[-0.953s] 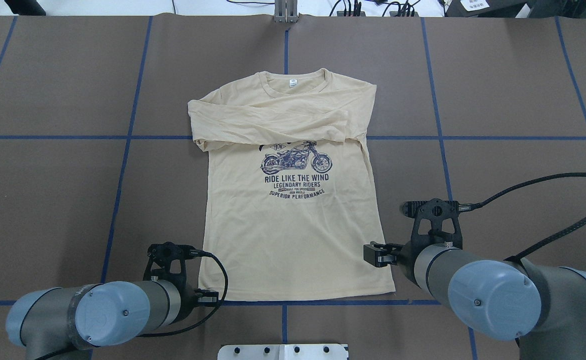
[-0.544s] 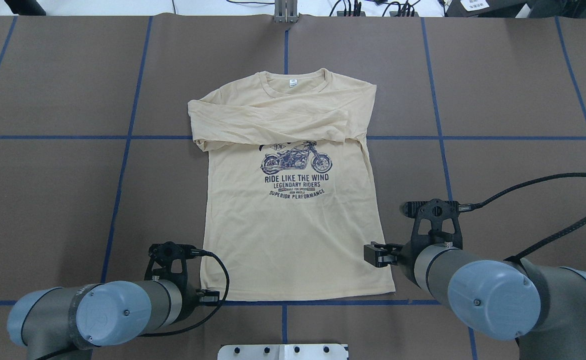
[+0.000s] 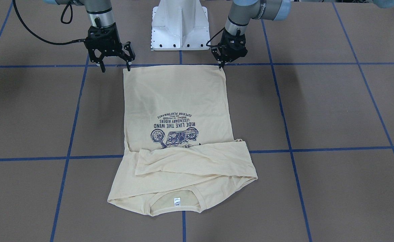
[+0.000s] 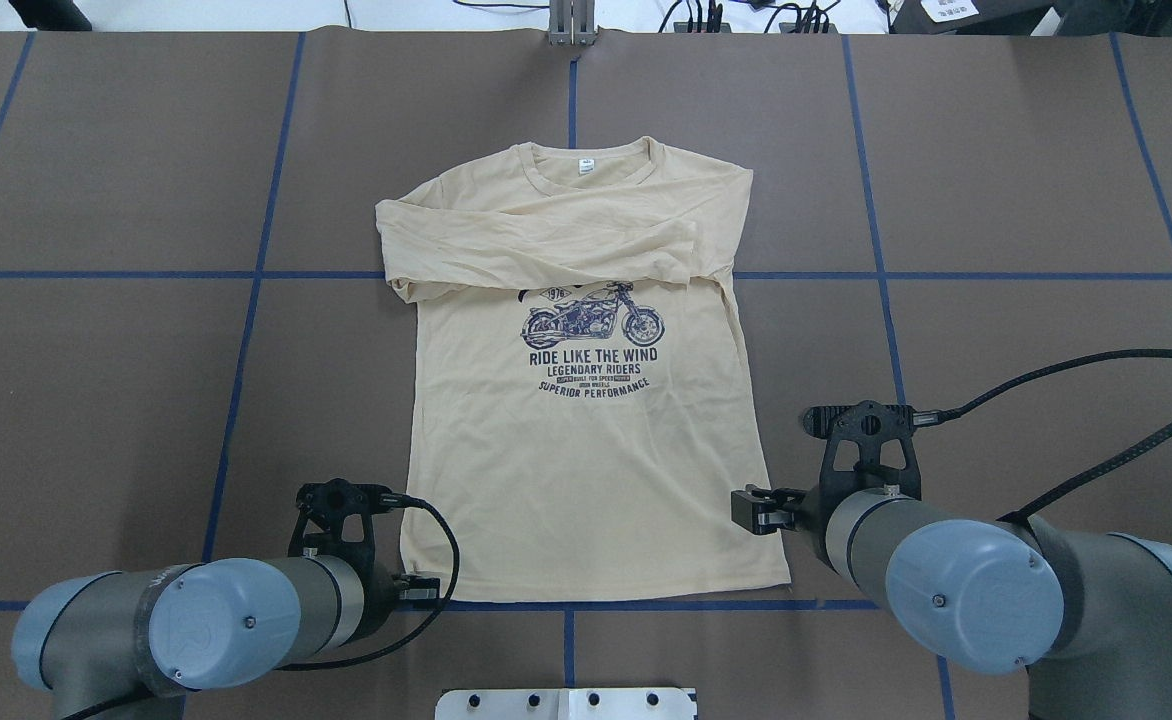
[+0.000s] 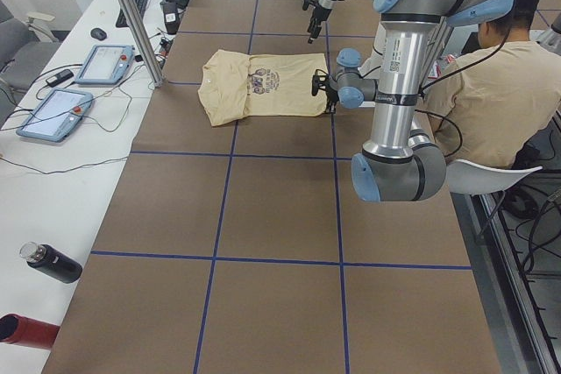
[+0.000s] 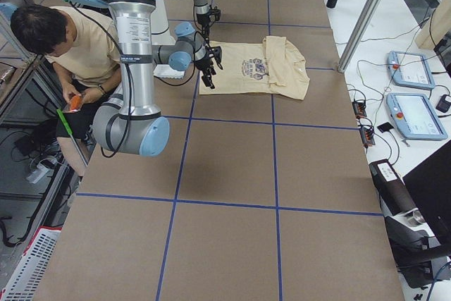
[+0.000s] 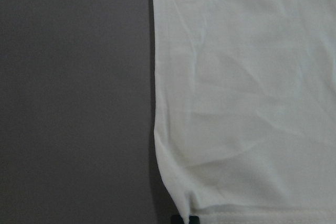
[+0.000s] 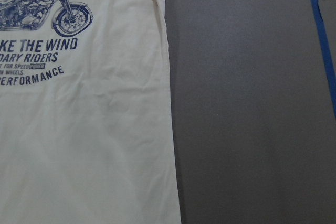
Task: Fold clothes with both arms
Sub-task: 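Grasp the hem corners with the left and right grippers, then lift the hem with both grippers and pull it toward the collar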
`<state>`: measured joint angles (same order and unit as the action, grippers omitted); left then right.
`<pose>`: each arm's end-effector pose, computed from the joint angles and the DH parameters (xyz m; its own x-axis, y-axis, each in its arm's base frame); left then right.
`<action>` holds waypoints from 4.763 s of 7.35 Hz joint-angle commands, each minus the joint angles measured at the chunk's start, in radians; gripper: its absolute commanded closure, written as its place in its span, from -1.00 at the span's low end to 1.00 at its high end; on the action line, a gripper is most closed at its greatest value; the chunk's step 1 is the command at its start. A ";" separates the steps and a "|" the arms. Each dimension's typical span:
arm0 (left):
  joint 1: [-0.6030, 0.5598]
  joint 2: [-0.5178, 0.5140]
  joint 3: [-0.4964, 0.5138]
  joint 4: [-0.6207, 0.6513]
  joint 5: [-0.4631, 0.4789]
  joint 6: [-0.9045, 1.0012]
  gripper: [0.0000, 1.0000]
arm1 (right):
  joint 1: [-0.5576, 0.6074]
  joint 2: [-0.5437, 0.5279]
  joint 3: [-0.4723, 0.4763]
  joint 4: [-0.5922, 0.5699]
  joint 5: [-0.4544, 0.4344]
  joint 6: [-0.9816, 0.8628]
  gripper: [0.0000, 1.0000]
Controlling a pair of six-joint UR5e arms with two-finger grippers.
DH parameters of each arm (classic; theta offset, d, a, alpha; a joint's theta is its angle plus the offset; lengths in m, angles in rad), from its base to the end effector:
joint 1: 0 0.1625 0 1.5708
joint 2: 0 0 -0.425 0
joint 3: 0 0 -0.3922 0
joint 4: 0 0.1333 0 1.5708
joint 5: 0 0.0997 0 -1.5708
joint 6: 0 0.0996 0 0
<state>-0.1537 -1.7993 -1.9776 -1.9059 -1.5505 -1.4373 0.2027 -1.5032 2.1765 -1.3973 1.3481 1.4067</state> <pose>0.5232 -0.2180 0.3177 0.5759 0.0454 -0.8162 0.0938 0.9882 0.1212 -0.4332 -0.2476 0.3316 0.6987 -0.0191 0.7152 -0.2476 0.9314 0.2667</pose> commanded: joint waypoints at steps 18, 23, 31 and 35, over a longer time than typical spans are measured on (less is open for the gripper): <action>0.003 0.003 -0.010 -0.001 0.050 0.000 1.00 | -0.161 0.011 -0.138 0.096 -0.076 0.132 0.02; 0.002 0.005 -0.009 -0.001 0.052 0.000 1.00 | -0.160 0.020 -0.130 0.095 -0.076 0.130 1.00; -0.023 0.008 -0.448 0.357 -0.127 0.070 1.00 | -0.090 0.012 0.228 -0.107 0.153 0.113 1.00; 0.152 0.003 -0.557 0.416 -0.143 -0.031 1.00 | -0.318 0.004 0.437 -0.248 0.149 0.117 1.00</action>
<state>-0.0386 -1.7929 -2.5225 -1.4942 -1.6939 -1.4459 -0.0919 -1.5013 2.5785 -1.5945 1.5083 1.5218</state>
